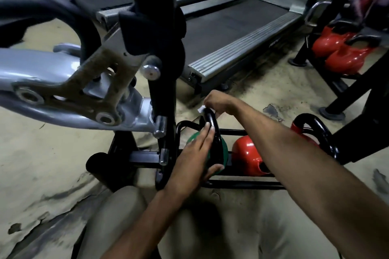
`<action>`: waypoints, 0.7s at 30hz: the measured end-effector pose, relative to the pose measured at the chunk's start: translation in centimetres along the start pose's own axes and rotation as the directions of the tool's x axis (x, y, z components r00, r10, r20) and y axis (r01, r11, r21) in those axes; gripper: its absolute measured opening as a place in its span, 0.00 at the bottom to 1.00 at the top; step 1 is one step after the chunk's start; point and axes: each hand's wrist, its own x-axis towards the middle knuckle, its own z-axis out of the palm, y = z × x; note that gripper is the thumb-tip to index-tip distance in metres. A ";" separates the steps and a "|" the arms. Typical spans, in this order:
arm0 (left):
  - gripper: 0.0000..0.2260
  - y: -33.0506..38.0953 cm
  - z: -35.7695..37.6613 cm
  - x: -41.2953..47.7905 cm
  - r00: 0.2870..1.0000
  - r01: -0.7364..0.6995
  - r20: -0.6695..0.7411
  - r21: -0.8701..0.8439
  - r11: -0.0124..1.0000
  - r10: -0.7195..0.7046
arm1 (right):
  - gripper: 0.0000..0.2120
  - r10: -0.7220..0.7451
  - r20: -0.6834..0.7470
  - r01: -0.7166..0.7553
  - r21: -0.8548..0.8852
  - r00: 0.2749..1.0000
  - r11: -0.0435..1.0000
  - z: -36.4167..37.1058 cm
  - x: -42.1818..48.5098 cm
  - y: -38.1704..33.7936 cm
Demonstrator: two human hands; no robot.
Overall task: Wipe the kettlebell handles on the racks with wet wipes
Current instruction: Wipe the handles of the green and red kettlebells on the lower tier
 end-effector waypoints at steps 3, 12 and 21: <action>0.47 -0.4 -0.1 -0.1 0.998 -0.054 -0.029 -0.015 0.998 0.054 | 0.12 -0.009 0.048 0.017 -0.165 0.999 0.986 -0.8 -1.3 -3.4; 0.46 -1.0 -0.3 0.3 0.991 -0.105 -0.082 -0.001 0.994 0.105 | 0.11 0.014 0.159 0.104 -0.708 0.987 0.699 2.4 -0.7 -7.4; 0.47 -0.6 -0.5 0.1 0.993 -0.090 -0.080 -0.007 0.996 0.089 | 0.06 0.081 0.126 0.036 -0.726 0.989 0.686 1.6 0.0 -7.9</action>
